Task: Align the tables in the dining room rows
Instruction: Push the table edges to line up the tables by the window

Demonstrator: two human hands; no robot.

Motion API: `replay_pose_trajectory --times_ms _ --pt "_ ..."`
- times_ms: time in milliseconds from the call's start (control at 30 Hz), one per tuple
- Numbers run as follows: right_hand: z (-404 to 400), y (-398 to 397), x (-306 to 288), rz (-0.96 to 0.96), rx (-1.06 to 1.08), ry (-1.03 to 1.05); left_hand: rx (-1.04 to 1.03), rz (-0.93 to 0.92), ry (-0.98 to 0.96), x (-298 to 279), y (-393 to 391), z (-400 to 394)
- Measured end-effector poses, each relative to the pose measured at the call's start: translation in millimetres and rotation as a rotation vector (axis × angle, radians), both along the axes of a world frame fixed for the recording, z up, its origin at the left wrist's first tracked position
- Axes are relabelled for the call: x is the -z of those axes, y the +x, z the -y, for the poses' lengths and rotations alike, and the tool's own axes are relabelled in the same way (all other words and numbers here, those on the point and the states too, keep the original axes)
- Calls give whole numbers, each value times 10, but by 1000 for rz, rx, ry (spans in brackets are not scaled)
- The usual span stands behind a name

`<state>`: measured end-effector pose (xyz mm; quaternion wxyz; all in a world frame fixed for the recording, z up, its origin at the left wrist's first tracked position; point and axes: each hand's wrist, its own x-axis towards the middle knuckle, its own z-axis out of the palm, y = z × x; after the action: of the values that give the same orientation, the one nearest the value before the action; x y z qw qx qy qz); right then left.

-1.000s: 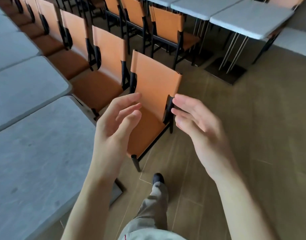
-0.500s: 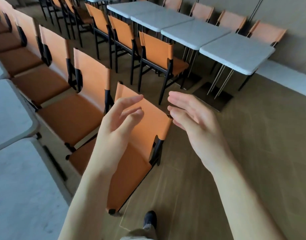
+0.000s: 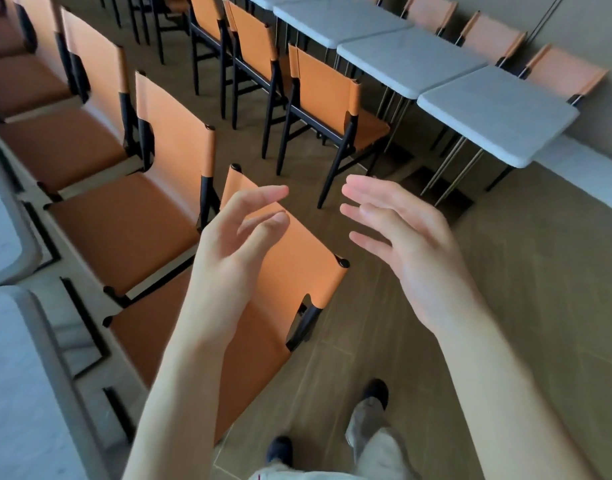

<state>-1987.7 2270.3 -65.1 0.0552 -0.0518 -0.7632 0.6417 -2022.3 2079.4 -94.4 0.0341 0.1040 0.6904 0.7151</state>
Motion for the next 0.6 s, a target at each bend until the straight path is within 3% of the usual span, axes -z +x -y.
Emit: replay_pose_trajectory --times_ms 333,600 --pt "-909 -993 -63 9 -319 225 -177 -41 -24 -22 -627 -965" --pt "-2167 -1618 -148 -50 -353 141 -247 -66 -25 -79 -1276 -2243"
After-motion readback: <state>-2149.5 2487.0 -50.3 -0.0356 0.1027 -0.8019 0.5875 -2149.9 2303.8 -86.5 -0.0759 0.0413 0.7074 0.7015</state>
